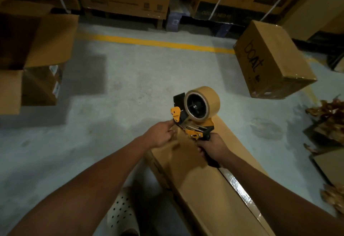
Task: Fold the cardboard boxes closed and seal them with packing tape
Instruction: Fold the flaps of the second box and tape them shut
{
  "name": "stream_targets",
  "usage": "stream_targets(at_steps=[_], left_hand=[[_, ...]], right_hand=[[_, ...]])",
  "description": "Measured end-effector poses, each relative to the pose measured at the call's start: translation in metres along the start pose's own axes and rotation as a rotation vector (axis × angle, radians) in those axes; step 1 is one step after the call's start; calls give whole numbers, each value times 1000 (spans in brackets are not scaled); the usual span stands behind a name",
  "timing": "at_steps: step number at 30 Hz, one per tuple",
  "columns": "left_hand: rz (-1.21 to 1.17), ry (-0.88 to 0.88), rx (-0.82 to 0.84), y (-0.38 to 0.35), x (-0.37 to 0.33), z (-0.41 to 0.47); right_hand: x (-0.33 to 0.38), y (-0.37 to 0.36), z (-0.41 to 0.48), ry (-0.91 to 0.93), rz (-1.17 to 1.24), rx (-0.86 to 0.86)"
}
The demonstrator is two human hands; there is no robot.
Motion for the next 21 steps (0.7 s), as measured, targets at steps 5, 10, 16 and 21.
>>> stream_targets(at_steps=[5, 10, 16, 21], left_hand=[[46, 0, 25, 1, 1, 3], [14, 32, 30, 3, 4, 4], [-51, 68, 27, 5, 6, 3], [-161, 96, 27, 5, 7, 4]], right_hand=[[0, 3, 8, 40, -90, -110], [1, 6, 11, -5, -225, -207], [-1, 7, 9, -13, -264, -220], [-5, 6, 3, -23, -270, -240]])
Point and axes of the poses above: each hand's wrist, its own z-axis towards the middle knuckle, its own y-axis out of the back of the hand, x = y × z, the point moved 4 cm from there along z, towards the middle knuckle, and after that the axes turned 12 degrees about -z, right-handed, at the moved point
